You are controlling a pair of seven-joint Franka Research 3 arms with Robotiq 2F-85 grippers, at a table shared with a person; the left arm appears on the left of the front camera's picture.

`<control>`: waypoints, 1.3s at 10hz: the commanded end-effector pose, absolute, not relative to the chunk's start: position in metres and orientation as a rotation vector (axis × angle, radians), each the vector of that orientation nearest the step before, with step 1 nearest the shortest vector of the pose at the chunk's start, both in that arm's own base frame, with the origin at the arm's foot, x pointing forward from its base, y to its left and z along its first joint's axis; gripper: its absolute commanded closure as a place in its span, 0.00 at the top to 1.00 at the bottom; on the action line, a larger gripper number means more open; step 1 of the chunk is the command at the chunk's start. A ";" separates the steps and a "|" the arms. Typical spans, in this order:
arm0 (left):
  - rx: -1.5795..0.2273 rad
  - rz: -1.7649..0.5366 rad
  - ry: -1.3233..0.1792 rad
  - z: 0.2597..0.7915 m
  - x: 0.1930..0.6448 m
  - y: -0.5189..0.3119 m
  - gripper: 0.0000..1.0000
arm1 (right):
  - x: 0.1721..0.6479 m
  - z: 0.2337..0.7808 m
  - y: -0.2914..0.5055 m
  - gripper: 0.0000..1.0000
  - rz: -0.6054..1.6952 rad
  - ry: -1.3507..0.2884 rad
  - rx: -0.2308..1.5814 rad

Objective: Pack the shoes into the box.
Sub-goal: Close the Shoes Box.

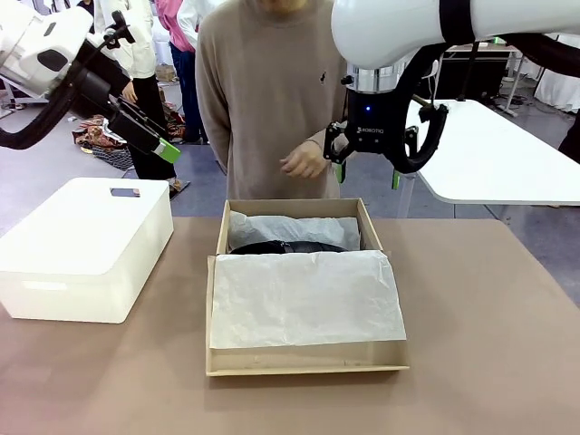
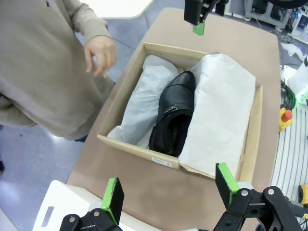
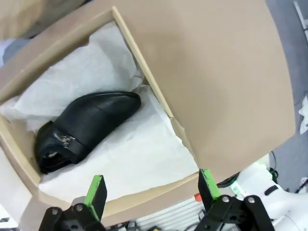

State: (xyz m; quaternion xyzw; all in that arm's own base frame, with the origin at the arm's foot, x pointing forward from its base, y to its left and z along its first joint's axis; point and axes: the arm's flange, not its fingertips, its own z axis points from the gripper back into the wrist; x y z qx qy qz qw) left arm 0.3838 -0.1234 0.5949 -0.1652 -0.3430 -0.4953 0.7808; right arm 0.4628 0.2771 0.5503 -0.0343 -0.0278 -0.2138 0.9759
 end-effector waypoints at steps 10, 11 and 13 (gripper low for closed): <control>-0.380 -1.075 -0.748 0.594 0.385 -0.123 1.00 | 0.463 0.554 0.242 1.00 -0.143 -0.109 -0.020; -0.380 -1.075 -0.748 0.594 0.385 -0.123 1.00 | 0.463 0.555 0.226 1.00 -0.061 -0.113 -0.017; -0.380 -1.075 -0.748 0.594 0.385 -0.123 1.00 | 0.460 0.558 0.192 1.00 0.131 -0.137 0.044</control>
